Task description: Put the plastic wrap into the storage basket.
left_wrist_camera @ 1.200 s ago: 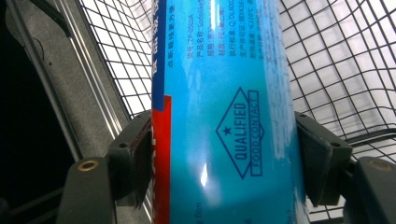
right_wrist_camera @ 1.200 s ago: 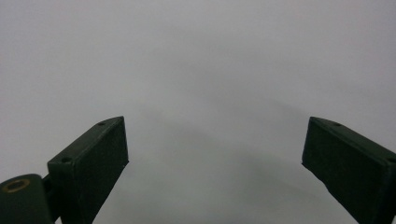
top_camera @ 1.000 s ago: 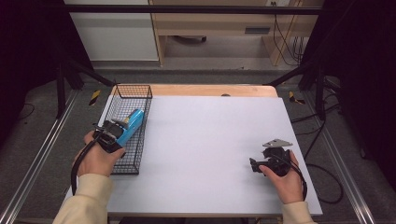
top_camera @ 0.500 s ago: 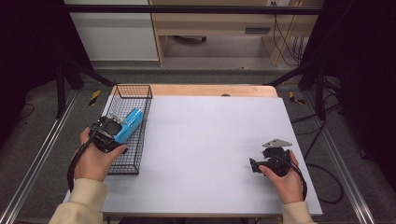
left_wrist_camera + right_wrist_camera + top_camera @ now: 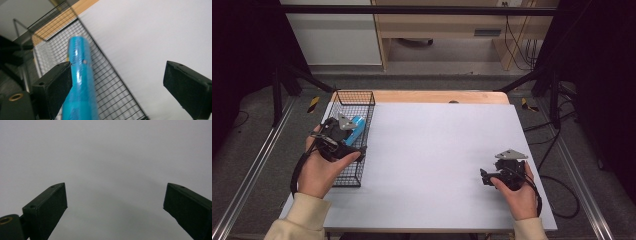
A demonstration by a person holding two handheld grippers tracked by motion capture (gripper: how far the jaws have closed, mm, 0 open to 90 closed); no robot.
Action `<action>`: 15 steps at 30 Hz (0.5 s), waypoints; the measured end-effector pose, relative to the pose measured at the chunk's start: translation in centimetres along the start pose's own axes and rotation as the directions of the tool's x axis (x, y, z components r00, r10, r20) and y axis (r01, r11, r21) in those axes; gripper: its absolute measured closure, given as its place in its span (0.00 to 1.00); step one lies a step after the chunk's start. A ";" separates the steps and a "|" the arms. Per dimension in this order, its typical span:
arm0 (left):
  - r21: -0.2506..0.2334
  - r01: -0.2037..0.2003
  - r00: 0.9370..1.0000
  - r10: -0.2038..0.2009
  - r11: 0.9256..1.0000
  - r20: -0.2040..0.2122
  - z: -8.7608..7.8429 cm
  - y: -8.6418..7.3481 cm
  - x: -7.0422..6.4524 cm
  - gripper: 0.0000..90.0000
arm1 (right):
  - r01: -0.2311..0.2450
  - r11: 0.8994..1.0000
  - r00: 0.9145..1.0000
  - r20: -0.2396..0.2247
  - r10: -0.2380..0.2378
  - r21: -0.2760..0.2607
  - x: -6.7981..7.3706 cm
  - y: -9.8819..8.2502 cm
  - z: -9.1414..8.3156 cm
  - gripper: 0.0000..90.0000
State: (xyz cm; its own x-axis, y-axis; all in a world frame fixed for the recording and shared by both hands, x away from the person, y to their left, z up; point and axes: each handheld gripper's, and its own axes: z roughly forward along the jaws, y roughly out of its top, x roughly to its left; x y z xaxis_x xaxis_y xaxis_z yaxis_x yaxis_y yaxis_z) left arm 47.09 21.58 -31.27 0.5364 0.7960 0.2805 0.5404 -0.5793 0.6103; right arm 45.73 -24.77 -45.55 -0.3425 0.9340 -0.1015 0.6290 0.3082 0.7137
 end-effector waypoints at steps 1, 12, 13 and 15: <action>-0.015 0.000 1.000 0.001 1.000 0.007 -0.1 0.1 -0.2 0.09 | 0.004 1.000 1.000 -0.002 -0.004 -0.012 0.1 0.0 -0.2 0.06; -0.172 -0.044 0.991 0.065 0.984 0.120 0.0 1.2 -2.6 0.05 | 0.023 0.996 1.000 -0.006 -0.023 -0.085 1.2 -0.1 -1.4 0.05; -0.177 -0.052 0.990 0.074 0.983 0.120 0.1 1.2 -2.8 0.05 | 0.025 0.996 1.000 -0.004 -0.025 -0.087 1.3 -0.3 -1.5 0.05; -0.183 -0.065 0.988 0.089 0.981 0.128 0.5 1.3 -3.5 0.05 | 0.028 0.996 1.000 -0.001 -0.028 -0.086 1.4 -0.5 -1.7 0.05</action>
State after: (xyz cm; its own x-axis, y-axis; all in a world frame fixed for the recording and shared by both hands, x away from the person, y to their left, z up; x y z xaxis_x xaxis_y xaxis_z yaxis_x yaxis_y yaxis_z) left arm 46.26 17.97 -31.85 0.6611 0.7120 0.2368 0.3763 -0.5876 0.7163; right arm 43.76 -23.91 -44.82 -0.3609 0.9248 -0.1207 0.5567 0.3175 0.7676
